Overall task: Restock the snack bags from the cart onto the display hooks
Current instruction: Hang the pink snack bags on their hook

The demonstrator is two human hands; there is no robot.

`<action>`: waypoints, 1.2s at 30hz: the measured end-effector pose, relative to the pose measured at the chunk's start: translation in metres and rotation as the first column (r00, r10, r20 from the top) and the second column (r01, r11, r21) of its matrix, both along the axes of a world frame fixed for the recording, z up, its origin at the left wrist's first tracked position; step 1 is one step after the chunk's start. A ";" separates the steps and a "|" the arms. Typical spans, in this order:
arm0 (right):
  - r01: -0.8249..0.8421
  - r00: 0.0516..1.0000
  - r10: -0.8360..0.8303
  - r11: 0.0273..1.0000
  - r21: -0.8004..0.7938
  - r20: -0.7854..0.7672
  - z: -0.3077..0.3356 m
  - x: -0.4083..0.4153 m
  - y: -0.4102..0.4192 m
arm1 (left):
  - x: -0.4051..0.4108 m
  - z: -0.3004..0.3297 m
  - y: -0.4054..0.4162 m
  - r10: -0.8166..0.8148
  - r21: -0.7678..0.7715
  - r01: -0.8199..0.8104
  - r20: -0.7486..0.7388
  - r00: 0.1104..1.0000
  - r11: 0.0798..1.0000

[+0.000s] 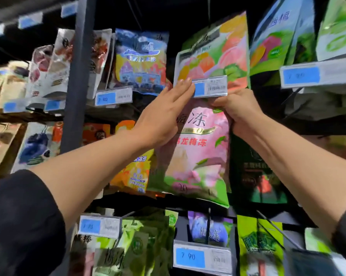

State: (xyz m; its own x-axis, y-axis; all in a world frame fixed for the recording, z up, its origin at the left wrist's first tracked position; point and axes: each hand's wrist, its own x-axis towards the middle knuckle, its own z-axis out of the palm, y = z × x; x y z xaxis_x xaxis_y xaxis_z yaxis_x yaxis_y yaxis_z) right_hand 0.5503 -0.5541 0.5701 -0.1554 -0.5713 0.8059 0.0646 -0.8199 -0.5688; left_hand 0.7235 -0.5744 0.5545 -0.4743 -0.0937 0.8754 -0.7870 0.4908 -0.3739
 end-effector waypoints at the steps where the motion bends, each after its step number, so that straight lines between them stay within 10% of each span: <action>1: -0.001 1.000 0.001 1.000 0.001 0.009 0.001 0.001 -0.002 | 0.000 -0.002 -0.002 -0.008 -0.009 0.008 -0.001 1.000 1.000; 16: -0.130 0.990 0.130 0.991 0.014 0.047 0.002 -0.007 -0.011 | 0.001 -0.011 -0.024 -0.077 -0.143 0.071 -0.042 0.996 0.987; 36: 0.105 0.994 -0.105 0.994 0.012 -0.023 0.002 -0.008 -0.013 | 0.003 -0.010 -0.025 -0.079 -0.167 0.071 -0.042 0.996 0.983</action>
State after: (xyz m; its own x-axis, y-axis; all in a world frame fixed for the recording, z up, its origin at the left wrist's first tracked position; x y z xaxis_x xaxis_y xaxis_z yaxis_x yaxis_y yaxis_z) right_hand 0.5426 -0.5668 0.5725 -0.1973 -0.5632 0.8024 -0.0346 -0.8140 -0.5798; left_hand 0.7261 -0.5997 0.5444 -0.4313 0.0888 0.8978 -0.7692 0.4839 -0.4174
